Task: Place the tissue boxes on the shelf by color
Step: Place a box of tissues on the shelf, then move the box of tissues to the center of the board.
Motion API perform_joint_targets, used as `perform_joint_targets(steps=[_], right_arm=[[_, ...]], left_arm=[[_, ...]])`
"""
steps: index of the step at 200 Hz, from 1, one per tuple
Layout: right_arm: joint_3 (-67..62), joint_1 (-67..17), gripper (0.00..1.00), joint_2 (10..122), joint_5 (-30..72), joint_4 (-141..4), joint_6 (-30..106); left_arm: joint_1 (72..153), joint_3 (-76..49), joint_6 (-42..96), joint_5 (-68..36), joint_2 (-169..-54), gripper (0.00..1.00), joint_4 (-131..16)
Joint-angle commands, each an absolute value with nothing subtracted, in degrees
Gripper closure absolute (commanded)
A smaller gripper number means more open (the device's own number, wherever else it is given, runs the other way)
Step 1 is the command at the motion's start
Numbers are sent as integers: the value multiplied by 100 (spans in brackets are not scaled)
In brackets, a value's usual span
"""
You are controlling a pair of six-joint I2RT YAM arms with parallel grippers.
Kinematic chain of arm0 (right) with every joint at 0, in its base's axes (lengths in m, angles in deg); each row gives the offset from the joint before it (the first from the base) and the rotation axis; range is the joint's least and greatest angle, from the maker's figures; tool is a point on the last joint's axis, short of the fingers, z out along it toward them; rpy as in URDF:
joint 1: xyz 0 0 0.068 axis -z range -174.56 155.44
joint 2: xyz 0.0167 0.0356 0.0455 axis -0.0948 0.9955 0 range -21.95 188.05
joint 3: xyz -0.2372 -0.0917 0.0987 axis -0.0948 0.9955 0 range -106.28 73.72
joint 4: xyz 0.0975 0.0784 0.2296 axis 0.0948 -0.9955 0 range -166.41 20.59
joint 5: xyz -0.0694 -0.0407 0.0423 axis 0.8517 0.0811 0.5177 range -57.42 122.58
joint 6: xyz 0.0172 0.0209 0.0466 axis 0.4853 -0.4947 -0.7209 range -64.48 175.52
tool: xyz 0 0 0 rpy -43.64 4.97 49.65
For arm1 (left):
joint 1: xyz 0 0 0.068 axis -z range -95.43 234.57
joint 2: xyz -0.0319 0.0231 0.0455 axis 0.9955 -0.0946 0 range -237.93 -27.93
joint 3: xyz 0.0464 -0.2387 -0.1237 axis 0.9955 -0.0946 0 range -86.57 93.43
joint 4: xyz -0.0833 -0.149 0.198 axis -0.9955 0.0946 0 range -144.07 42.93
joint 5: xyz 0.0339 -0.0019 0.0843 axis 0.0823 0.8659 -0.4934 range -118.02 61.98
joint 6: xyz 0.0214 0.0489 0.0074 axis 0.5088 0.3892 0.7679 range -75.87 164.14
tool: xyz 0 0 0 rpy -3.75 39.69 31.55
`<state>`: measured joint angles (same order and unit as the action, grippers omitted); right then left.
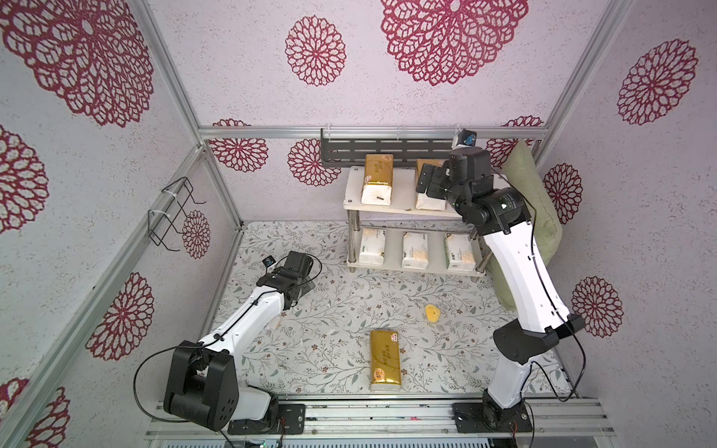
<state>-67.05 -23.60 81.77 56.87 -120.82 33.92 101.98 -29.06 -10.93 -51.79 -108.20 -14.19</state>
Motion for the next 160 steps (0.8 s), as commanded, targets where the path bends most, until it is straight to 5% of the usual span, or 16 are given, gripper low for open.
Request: perform_joint_targets(steps=[1, 78, 160], right_arm=[[-6434, -2331, 1, 7600, 5413, -12223, 3421], [-2521, -2343, 1, 4924, 4255, -11331, 3469], [850, -2335, 1, 4303, 4085, -10501, 3035]], left_arm=[[10342, -2690, -1014, -5357, -10745, 3, -1305], [11755, -2660, -1422, -5106, -10506, 3, -872], [13799, -1874, -1279, -3795, -11397, 3, -360]])
